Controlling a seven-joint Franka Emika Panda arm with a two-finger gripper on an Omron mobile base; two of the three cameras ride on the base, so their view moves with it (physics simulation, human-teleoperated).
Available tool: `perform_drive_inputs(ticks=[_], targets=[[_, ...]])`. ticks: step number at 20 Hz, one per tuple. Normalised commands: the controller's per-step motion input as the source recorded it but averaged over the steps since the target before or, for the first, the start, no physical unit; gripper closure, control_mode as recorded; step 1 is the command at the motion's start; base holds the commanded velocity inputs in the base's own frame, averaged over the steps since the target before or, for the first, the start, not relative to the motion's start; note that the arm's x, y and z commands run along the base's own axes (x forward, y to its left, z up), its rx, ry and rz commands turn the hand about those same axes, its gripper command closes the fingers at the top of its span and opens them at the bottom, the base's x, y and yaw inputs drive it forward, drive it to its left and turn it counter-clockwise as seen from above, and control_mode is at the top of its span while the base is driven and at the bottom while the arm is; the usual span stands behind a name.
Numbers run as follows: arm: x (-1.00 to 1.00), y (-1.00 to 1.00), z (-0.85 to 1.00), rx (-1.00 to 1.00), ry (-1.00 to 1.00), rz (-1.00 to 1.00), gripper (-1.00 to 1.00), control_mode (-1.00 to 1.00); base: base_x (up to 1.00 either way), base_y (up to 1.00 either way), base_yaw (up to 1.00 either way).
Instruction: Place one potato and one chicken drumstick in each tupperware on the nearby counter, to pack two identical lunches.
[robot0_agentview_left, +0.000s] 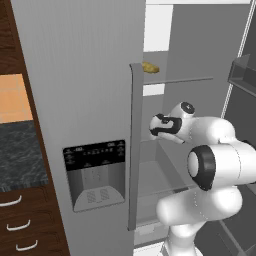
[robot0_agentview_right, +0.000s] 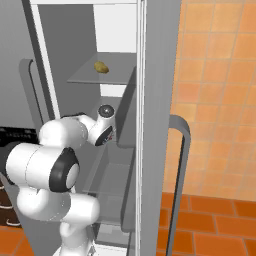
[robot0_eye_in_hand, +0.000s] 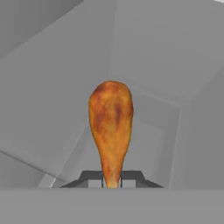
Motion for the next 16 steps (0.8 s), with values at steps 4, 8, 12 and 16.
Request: perform_drive_inputs(ticks=[4,8,12,16], targets=[[-0.97,0.08,0.99,0.00,0.07,0.00,1.00,-1.00,0.00,0.00,0.00],[-1.00,0.02,0.92,0.00,0.06,0.00,1.00,-1.00,0.00,0.00,0.00],[-1.00,0.00,0.26,0.00,0.01,0.00,1.00,-1.00,0.00,0.00,0.00],[-1.00,-0.02,0.02,0.00,-0.02,0.00,1.00,-1.00,0.00,0.00,0.00]])
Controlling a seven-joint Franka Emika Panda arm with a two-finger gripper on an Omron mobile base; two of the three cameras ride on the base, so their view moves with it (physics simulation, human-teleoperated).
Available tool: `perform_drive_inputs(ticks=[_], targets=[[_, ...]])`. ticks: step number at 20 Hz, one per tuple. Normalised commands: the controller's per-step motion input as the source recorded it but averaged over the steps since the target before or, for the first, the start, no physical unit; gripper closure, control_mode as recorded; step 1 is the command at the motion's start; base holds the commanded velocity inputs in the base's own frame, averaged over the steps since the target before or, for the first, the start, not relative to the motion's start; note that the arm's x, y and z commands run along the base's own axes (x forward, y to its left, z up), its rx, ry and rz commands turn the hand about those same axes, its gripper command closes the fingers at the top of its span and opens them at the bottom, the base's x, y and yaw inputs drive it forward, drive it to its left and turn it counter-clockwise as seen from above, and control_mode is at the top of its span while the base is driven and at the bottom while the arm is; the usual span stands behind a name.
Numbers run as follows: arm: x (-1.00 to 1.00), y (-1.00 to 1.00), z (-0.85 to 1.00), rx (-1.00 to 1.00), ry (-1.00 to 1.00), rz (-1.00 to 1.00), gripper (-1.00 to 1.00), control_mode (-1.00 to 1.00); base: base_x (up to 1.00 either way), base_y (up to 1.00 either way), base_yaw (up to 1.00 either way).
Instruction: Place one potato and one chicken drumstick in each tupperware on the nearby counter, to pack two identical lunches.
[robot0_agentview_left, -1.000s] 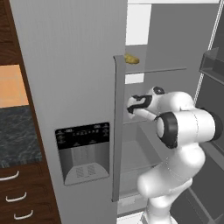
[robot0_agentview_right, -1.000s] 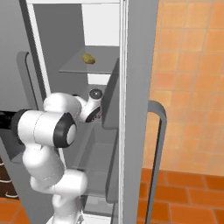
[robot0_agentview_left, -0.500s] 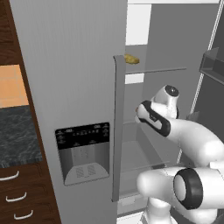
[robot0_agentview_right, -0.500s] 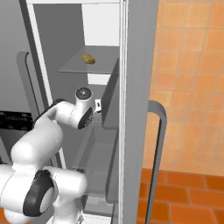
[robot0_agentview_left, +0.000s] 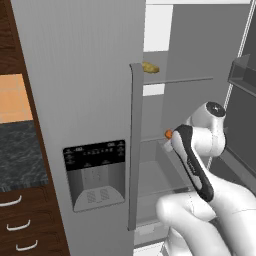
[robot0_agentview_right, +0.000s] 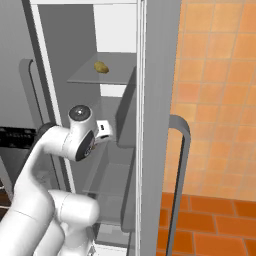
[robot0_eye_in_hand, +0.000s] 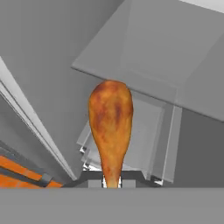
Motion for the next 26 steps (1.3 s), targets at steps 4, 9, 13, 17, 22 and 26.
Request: perform_drive_inputs(ticks=[4,9,13,17,22,26], targets=[[-1.00,-0.01,0.00,0.00,-0.01,0.00,1.00,-1.00,0.00,0.00,0.00],[0.00,0.00,0.00,0.00,0.00,0.00,1.00,1.00,-1.00,0.25,0.07],[0.00,0.00,0.00,0.00,0.00,0.00,1.00,1.00,-0.88,0.86,0.23],[0.00,0.00,0.00,0.00,0.00,0.00,1.00,1.00,-0.16,1.00,0.22],[0.00,0.00,0.00,0.00,0.00,0.00,1.00,1.00,0.41,1.00,0.20],[0.00,0.00,0.00,0.00,0.00,0.00,1.00,1.00,0.89,1.00,0.18]])
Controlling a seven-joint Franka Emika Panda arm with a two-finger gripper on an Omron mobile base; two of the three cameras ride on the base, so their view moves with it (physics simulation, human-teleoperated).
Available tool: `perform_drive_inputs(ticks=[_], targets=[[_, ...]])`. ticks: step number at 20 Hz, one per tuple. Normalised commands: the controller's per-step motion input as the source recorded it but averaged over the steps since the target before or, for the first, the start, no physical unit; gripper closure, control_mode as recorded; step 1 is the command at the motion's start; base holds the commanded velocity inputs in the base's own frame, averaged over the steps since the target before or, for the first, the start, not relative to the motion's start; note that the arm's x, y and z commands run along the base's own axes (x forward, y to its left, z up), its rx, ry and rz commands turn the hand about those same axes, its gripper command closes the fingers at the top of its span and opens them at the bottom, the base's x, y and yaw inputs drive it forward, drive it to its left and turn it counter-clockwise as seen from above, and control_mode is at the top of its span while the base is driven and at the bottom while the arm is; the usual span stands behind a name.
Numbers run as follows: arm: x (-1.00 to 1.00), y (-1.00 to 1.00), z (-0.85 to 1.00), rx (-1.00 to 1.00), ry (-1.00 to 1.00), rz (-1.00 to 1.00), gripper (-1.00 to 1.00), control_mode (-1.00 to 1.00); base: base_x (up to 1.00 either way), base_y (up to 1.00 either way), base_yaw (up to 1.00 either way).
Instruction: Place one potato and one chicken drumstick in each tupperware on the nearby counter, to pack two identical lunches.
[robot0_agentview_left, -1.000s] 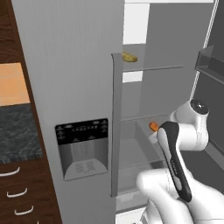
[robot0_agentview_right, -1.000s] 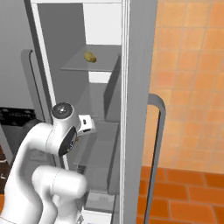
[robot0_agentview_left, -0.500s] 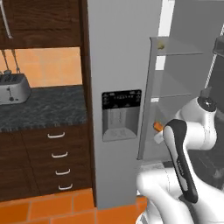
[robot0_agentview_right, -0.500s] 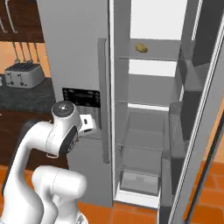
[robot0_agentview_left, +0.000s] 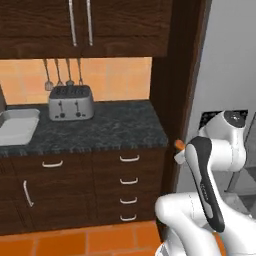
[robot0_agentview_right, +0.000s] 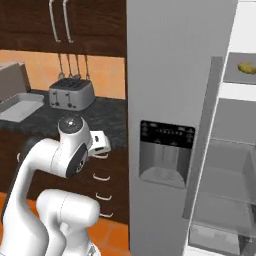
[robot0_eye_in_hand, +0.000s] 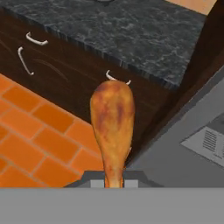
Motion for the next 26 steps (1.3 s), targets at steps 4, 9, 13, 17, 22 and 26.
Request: perform_drive_inputs(ticks=[4,9,13,17,22,26], targets=[[0.00,0.00,0.00,0.00,0.00,0.00,1.00,1.00,1.00,1.00,0.18],[0.00,0.00,0.00,0.00,0.00,0.00,1.00,1.00,0.59,1.00,0.17],[0.00,0.00,0.00,0.00,0.00,0.00,1.00,1.00,0.10,1.00,0.00],[0.00,0.00,0.00,0.00,0.00,0.00,1.00,1.00,0.49,1.00,-0.01],[0.00,0.00,0.00,0.00,0.00,0.00,1.00,1.00,0.82,1.00,-0.06],[0.00,0.00,0.00,0.00,0.00,0.00,1.00,1.00,0.79,0.75,-0.20]])
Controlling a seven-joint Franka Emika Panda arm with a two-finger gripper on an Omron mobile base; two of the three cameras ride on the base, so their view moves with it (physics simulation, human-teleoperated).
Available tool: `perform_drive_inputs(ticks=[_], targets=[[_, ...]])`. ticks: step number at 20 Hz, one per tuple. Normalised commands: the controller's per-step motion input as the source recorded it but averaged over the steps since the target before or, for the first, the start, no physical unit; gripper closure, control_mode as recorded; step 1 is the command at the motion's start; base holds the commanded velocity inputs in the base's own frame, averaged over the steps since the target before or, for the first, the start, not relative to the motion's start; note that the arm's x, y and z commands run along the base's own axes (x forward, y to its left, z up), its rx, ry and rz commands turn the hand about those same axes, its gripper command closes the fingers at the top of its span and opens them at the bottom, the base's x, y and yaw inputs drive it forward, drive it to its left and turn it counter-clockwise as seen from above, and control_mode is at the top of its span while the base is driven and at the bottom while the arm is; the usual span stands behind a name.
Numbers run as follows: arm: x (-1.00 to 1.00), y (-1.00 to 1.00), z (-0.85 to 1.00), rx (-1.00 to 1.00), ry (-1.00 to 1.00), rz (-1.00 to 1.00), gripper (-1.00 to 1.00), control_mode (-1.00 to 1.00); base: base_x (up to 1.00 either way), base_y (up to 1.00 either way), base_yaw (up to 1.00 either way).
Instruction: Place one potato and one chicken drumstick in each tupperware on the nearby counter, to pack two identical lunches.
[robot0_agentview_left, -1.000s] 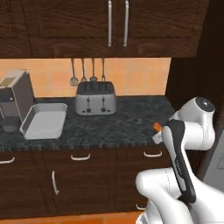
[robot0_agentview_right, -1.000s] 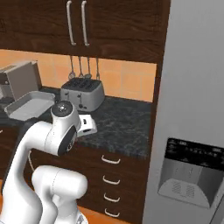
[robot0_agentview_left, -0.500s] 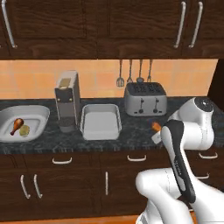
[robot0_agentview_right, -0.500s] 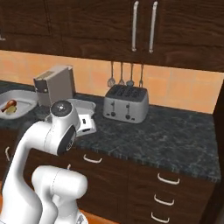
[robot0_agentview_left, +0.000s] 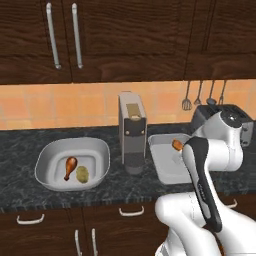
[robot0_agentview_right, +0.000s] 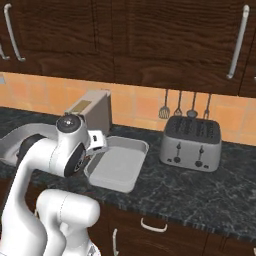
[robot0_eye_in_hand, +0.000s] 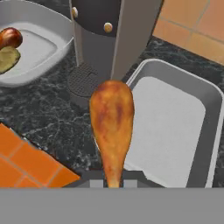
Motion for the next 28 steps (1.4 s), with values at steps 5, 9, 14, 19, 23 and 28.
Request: perform_drive_inputs(ticks=[5,9,14,19,23,28], targets=[[0.35,-0.08,-0.29,-0.04,0.00,-0.12,1.00,-1.00,0.12,0.06,-0.04],[0.24,-0.53,-0.34,0.00,0.08,-0.12,1.00,-1.00,0.00,0.00,0.00],[0.25,-0.30,-0.33,0.00,0.13,-0.12,1.00,-1.00,0.00,0.00,0.00],[0.37,-0.04,-0.32,0.00,0.08,-0.02,1.00,-1.00,0.00,0.00,0.00],[0.28,0.00,-0.32,0.00,0.04,0.00,1.00,-1.00,0.00,0.00,0.00],[0.28,0.00,-0.32,0.00,0.00,0.00,1.00,-1.00,0.00,0.00,0.00]])
